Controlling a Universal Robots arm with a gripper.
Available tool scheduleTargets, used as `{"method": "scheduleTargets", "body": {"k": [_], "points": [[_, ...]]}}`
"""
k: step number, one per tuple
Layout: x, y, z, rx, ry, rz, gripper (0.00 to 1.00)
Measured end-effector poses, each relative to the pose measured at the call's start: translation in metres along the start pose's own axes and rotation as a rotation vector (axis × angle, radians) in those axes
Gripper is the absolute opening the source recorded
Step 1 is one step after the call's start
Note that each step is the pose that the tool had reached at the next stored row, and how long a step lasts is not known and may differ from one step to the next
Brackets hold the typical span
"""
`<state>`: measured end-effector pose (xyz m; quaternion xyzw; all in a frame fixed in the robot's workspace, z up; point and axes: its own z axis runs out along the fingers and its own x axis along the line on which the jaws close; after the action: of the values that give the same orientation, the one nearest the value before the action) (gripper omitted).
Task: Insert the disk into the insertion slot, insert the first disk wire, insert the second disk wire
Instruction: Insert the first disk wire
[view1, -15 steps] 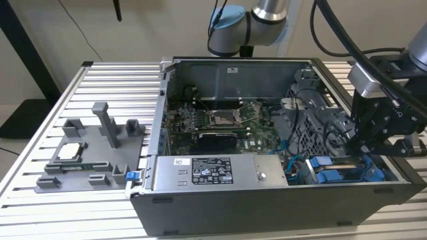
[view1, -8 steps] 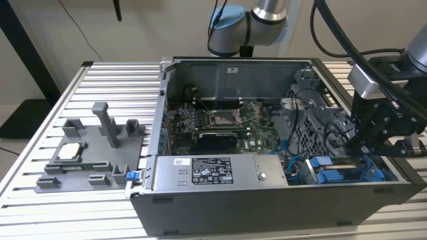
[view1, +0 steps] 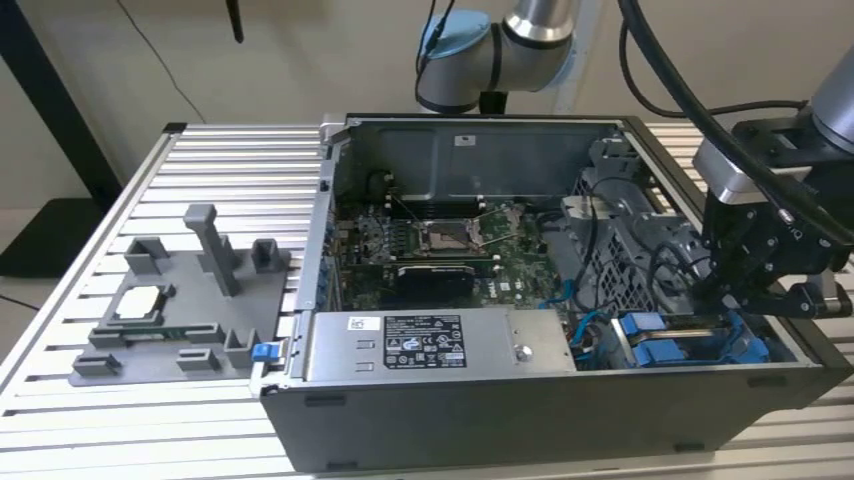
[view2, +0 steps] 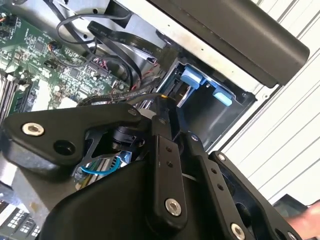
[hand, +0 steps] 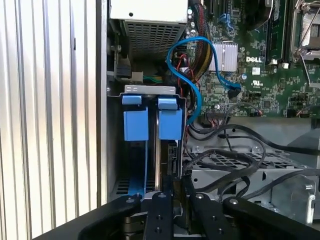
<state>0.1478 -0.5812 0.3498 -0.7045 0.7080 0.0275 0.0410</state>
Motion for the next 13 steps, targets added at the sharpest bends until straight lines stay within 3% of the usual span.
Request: {"method": "scheduleTargets", "body": {"k": [13], "points": [[0.0006, -0.0036, 0.0063, 0.0017, 0.0005, 0.0, 0.0]]}}
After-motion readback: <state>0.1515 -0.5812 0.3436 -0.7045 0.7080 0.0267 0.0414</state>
